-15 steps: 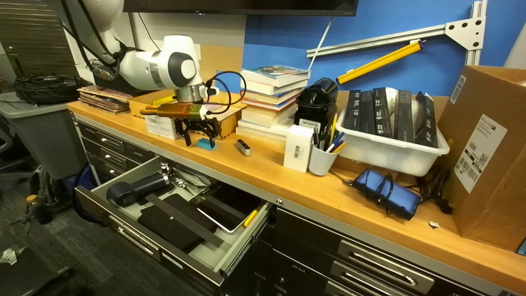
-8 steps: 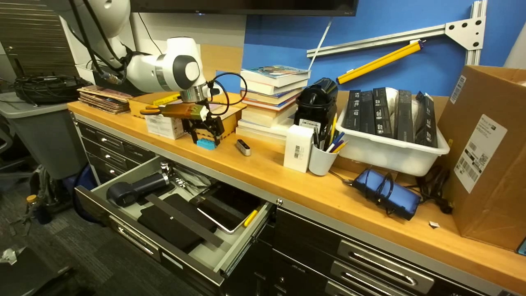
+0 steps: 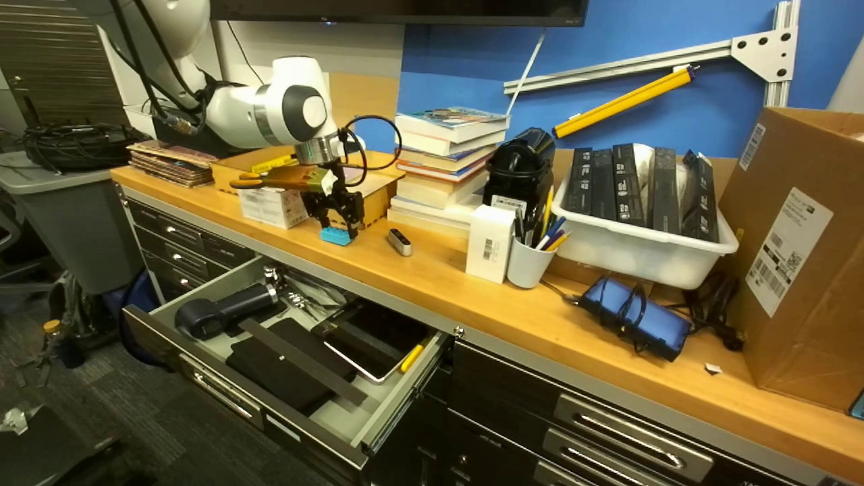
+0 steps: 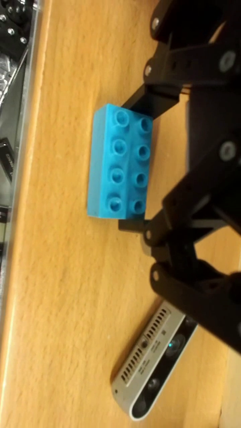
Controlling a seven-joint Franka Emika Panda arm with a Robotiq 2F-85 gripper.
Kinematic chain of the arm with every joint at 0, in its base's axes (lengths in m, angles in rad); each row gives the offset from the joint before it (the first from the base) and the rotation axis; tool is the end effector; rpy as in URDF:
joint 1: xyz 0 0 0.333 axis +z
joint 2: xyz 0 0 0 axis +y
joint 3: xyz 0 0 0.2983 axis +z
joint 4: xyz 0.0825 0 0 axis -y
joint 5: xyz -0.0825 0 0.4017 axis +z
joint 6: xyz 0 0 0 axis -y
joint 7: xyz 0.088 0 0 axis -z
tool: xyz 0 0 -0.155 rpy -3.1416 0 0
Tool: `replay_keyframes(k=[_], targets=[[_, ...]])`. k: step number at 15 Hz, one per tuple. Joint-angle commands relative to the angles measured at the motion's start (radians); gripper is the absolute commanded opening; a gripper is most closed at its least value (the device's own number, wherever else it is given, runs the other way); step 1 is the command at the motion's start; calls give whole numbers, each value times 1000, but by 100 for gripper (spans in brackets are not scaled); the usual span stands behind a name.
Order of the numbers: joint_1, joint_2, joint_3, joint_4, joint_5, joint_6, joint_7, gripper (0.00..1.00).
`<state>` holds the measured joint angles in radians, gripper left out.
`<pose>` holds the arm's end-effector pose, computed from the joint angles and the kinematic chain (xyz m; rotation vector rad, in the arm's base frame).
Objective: Put the blue block inside the open drawer
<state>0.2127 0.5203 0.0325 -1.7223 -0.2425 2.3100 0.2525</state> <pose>0.6679 0.1523 0.2179 2.9828 0.2174 0.1612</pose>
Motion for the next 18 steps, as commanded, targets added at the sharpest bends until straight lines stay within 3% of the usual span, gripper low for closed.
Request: replay_keyframes(k=[1,5,9,13,14,15,16,18], targets=[[4,-84,-8,-67,-13,-96,-42,47],[-20,-198,-6,-225,-34,-125,-80,47],[-53,-254,-3,-383,-25,-29,-81,47],[-56,-225,-8,-494,-42,81,-55,47],[-60,-212,-6,-512,-29,105,-62,83],[-59,-208,-6,-530,-25,125,-62,93],[-62,-211,-5,-546,-17,140,-71,99],[-69,-233,-3,-573,-2,128,-94,100]])
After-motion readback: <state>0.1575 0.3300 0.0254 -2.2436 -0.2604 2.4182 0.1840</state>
